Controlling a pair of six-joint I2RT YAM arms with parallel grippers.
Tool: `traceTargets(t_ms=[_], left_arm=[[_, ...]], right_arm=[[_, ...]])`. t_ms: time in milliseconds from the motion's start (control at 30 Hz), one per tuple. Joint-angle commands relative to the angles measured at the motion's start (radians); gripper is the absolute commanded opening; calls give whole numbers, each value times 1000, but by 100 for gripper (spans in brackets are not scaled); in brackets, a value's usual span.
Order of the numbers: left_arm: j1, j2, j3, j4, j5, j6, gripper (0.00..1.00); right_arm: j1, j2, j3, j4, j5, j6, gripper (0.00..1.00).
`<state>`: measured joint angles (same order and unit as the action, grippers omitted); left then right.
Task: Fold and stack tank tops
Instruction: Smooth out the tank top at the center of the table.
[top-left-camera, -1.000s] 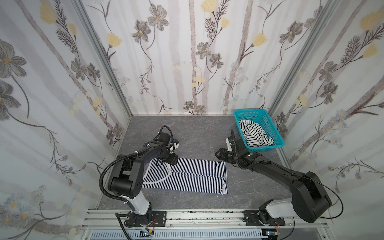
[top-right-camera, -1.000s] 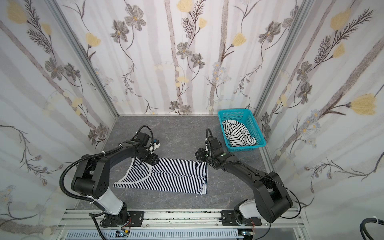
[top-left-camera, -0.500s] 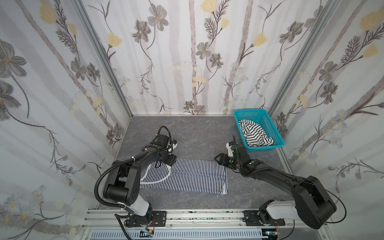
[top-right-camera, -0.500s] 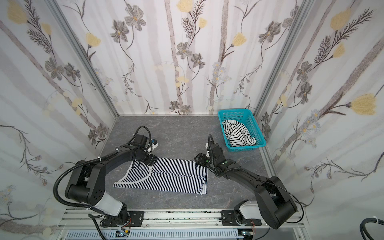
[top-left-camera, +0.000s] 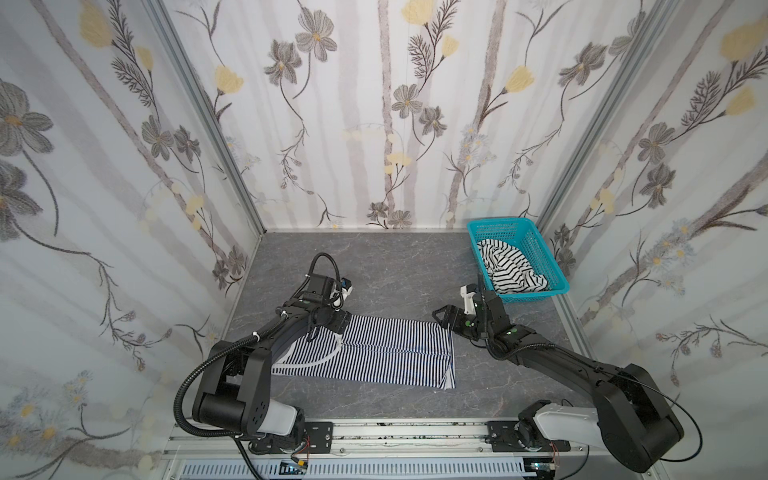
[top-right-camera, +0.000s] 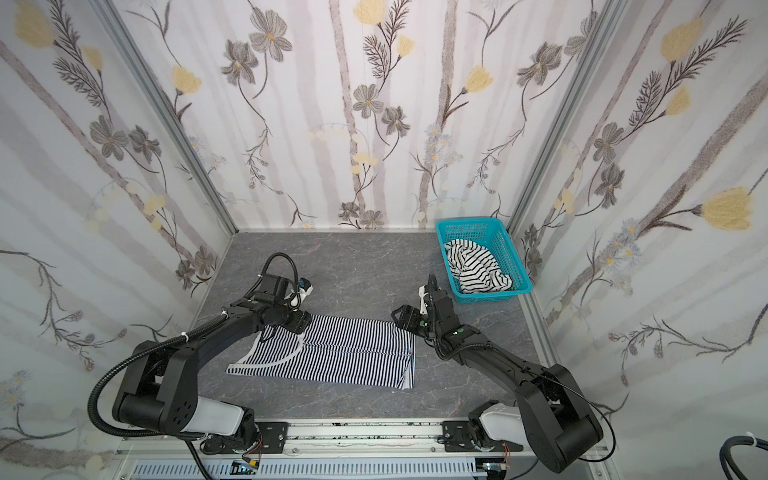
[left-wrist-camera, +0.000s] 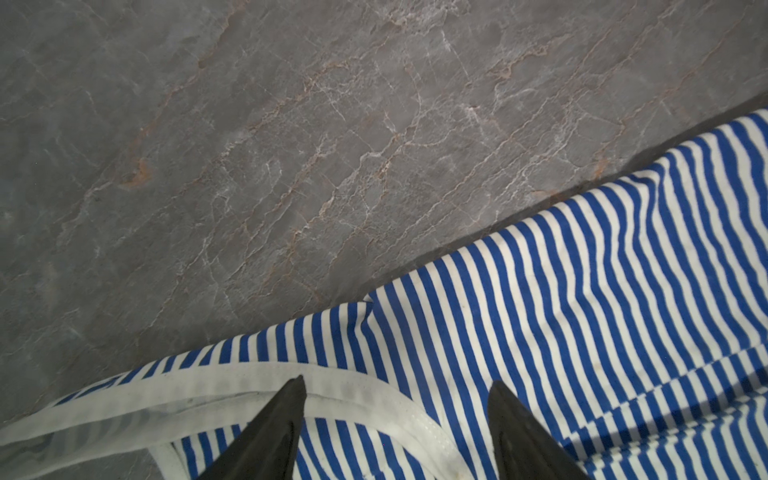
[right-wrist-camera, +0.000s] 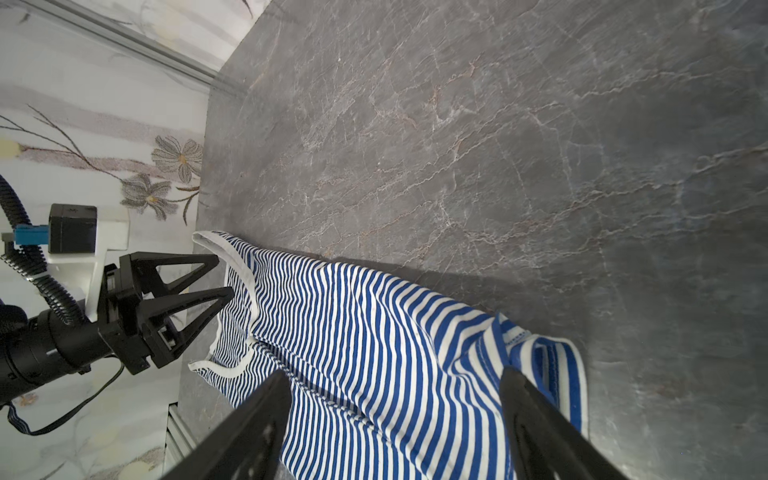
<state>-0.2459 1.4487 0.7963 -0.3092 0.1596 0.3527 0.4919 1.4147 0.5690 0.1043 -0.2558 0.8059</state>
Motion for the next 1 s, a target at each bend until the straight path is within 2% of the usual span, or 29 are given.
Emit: traceTargets(t_ms=[0,200,333,700,867,967], left_arm=[[2,12,8,33,-15,21,71],[2,74,37,43,-24,25,71],[2,96,34,83,-78,21,69],[2,147,23,120,-61,23,69],[2,183,26,130,-97,9,69],[2,196,27,133,-101,8,69]], right_arm=[[-10,-12,-10,64,-2,38,79],[-13,-11,-24,102,-14,79,73],[-19,3,-32,139,-52,100,71],[-22,64,-29,179,-115,138,75],[-28,93,0,132,-106,125,74],[-38,61,-8,82,-74,113,74]])
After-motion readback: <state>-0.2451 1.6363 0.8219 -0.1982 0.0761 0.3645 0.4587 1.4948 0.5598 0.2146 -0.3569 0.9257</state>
